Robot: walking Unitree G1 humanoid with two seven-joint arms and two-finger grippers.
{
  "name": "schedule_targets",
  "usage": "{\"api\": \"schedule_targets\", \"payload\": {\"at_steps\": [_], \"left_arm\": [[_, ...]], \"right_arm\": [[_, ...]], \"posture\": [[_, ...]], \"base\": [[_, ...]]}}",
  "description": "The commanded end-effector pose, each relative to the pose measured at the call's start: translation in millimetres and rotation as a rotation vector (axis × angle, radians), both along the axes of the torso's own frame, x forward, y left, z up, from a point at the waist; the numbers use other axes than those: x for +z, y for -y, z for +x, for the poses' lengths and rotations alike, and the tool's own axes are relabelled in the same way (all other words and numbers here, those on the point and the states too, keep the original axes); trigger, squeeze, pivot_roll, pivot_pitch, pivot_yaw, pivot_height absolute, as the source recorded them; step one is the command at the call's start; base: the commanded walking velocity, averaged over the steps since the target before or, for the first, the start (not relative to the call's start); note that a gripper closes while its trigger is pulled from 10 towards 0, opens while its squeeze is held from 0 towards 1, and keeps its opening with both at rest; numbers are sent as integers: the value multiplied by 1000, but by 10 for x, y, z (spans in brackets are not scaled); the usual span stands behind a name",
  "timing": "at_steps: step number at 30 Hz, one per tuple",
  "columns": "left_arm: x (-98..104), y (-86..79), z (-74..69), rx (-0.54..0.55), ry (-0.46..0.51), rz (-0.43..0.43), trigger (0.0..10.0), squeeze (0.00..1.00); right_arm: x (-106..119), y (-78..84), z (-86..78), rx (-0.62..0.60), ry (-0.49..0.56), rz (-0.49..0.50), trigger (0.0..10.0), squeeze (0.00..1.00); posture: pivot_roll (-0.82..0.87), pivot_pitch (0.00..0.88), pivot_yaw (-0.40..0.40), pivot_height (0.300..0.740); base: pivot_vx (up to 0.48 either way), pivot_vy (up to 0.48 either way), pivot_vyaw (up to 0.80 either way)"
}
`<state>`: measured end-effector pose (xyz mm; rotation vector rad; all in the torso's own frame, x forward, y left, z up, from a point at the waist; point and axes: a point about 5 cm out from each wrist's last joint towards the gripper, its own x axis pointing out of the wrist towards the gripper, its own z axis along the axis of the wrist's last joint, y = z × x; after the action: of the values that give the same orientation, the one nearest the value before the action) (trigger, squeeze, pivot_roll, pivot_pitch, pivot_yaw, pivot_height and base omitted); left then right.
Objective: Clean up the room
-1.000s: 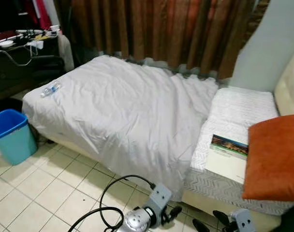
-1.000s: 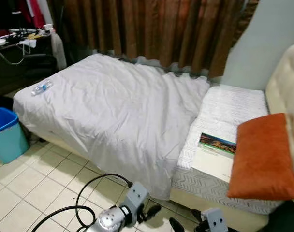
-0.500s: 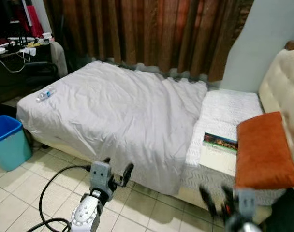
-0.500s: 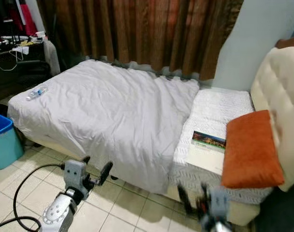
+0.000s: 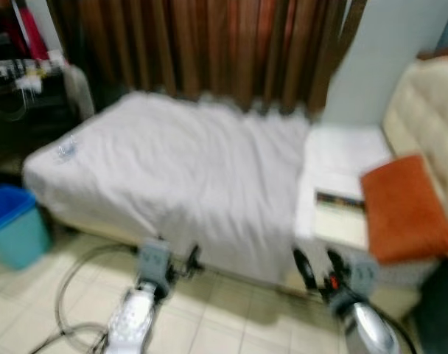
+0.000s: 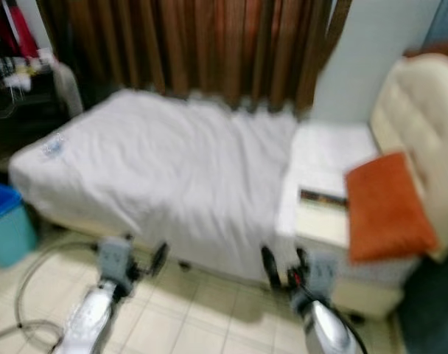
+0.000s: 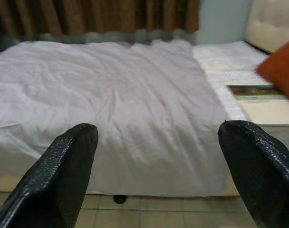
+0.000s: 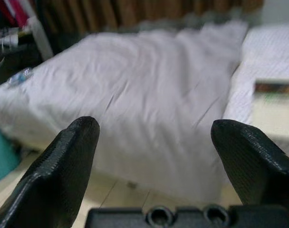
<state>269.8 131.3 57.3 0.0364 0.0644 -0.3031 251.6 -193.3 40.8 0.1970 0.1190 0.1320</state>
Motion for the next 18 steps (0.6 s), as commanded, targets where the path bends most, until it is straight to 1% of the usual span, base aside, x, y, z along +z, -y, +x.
{"api": "schedule_targets", "payload": {"at_steps": [1, 2, 5, 8, 11, 12, 13, 15, 16, 18], "left_arm": [[-14, -66, 2, 17, -16, 15, 10000, 0], [-25, -96, 16, 32, -28, 22, 10000, 0], [-30, -115, 16, 39, -38, 24, 10000, 0], [-64, -172, 17, 72, -71, -9, 10000, 0], [-88, -188, 16, 79, -88, -17, 10000, 0], [-108, -190, 9, 82, -102, -37, 10000, 0], [-108, -190, 9, 82, -102, -37, 10000, 0], [-139, -186, -4, 78, -113, -13, 10000, 0], [-143, -188, -11, 80, -107, 0, 10000, 0], [-127, -192, -30, 83, -79, 43, 10000, 0]], "right_arm": [[16, -35, 22, 16, 5, -4, 10000, 0], [13, -55, 49, 30, 3, -10, 10000, 0], [15, -60, 72, 36, 3, -14, 10000, 0], [19, -65, 99, 38, 2, -17, 10000, 0], [11, -75, 109, 41, -2, -19, 10000, 0], [8, -87, 114, 50, -2, -16, 10000, 0], [8, -87, 114, 50, -2, -16, 10000, 0], [12, -91, 116, 54, 4, -20, 10000, 0], [14, -91, 116, 54, 8, -24, 10000, 0], [4, -75, 91, 47, 14, -18, 10000, 0]], "posture": [[-9, 0, -49, 740], [-8, 0, -51, 740], [-7, 0, -52, 740], [-3, 0, -53, 740], [0, 0, -56, 740], [0, 0, -56, 740], [0, 0, -56, 740], [3, 0, -60, 740], [5, 0, -63, 740], [6, 0, -64, 740]], "base": [[0, 476, 513], [0, 480, 500], [0, 480, 500], [0, 480, 498], [0, 480, 490], [0, 480, 481], [0, 480, 481], [0, 480, 450], [0, 480, 0], [0, 0, 0]]}}
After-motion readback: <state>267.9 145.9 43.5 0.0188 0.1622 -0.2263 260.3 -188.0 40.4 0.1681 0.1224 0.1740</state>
